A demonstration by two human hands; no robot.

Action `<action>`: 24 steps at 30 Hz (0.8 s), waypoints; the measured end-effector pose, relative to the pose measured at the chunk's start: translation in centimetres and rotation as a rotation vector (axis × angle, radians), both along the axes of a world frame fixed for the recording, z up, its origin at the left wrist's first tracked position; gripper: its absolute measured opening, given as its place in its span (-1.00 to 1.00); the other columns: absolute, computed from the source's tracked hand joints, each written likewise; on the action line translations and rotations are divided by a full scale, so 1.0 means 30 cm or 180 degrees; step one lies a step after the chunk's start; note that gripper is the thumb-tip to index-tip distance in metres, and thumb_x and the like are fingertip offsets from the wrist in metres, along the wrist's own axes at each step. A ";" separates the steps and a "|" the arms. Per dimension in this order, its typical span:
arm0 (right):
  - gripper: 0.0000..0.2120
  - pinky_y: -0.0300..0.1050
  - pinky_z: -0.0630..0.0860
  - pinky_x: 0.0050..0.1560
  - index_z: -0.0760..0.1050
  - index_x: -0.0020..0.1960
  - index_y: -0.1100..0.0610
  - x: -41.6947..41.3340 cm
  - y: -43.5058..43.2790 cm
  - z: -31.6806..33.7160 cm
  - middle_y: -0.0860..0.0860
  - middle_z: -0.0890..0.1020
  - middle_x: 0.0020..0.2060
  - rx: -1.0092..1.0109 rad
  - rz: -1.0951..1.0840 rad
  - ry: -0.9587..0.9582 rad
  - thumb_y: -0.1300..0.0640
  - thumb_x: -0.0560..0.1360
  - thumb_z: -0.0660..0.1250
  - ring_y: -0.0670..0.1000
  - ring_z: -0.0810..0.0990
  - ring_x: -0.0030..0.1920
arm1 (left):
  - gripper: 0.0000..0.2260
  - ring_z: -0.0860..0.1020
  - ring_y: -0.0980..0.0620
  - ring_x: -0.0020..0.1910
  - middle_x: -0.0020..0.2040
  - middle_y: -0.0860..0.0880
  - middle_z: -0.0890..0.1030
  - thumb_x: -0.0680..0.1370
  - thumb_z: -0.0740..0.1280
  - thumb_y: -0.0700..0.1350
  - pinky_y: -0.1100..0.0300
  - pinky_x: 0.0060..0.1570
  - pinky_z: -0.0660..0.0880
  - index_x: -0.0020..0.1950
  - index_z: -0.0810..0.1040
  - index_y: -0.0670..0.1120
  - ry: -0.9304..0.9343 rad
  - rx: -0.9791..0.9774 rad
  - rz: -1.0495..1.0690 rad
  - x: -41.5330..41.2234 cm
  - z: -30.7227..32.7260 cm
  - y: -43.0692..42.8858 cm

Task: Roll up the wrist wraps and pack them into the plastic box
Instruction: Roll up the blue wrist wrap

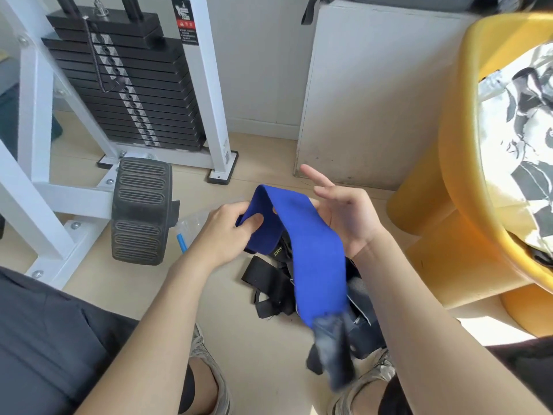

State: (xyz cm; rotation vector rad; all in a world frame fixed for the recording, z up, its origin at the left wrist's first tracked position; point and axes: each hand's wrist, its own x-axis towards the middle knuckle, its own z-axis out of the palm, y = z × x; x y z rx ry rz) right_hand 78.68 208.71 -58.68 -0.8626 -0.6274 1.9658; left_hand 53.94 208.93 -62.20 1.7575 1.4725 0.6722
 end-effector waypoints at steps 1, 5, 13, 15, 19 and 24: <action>-0.40 0.14 0.55 0.22 0.43 0.60 -0.01 -0.005 0.001 0.003 0.39 0.58 0.30 0.0036 -0.0047 0.0134 0.18 0.56 0.31 0.39 0.59 0.25 | -0.80 0.52 0.03 -0.19 -0.09 -0.15 0.66 0.72 0.31 -0.07 0.23 -0.21 0.42 -0.06 0.58 -0.09 -0.0087 -0.0082 0.0005 -0.001 0.002 0.004; -0.43 0.12 0.70 0.06 0.42 0.58 0.18 -0.032 0.003 0.007 0.47 0.62 0.29 -0.0086 -0.0432 0.0404 0.19 0.57 0.30 0.33 0.71 0.26 | -0.93 0.62 -0.03 -0.06 -0.03 -0.05 0.69 0.67 0.34 -0.04 0.03 -0.03 0.47 0.13 0.56 0.02 -0.0660 -0.0258 0.0065 0.009 0.021 0.001; -0.35 -0.06 0.64 -0.11 0.34 0.60 0.11 -0.017 0.017 0.004 0.42 0.64 0.29 -0.0308 -0.0283 0.0246 0.15 0.52 0.39 0.20 0.73 0.25 | -0.82 0.56 0.01 -0.16 -0.12 0.01 0.67 0.48 0.29 0.06 0.03 -0.10 0.45 0.04 0.59 0.12 -0.0783 -0.0238 0.0732 0.015 0.062 0.005; -0.36 -0.18 0.61 -0.22 0.37 0.52 0.12 -0.014 0.021 0.003 0.39 0.66 0.28 -0.0412 -0.0208 0.0163 0.11 0.48 0.45 0.14 0.76 0.07 | -0.78 0.48 0.03 -0.23 -0.22 0.03 0.59 0.46 0.26 0.09 0.06 -0.16 0.41 -0.02 0.60 0.03 -0.0642 -0.0171 0.0771 0.009 0.064 0.006; -0.59 -0.23 0.61 -0.29 0.54 0.19 0.26 -0.015 0.040 0.010 0.22 0.72 0.07 -0.0588 -0.0404 -0.0027 0.21 0.35 0.44 0.12 0.76 0.11 | -0.78 0.36 0.05 -0.32 -0.30 0.02 0.44 0.56 0.27 0.06 0.07 -0.25 0.33 -0.06 0.50 -0.10 -0.0324 -0.0100 0.0623 0.010 0.045 0.011; -0.70 -0.17 0.57 -0.42 0.69 0.18 0.23 0.007 0.024 0.044 0.07 0.67 -0.31 -0.0578 -0.0461 -0.0502 0.16 0.58 0.26 0.05 0.61 -0.45 | -0.76 0.37 -0.02 -0.30 -0.28 -0.03 0.44 0.71 0.25 0.01 0.03 -0.29 0.30 -0.06 0.44 -0.11 0.0179 0.0147 0.0668 -0.004 0.000 0.015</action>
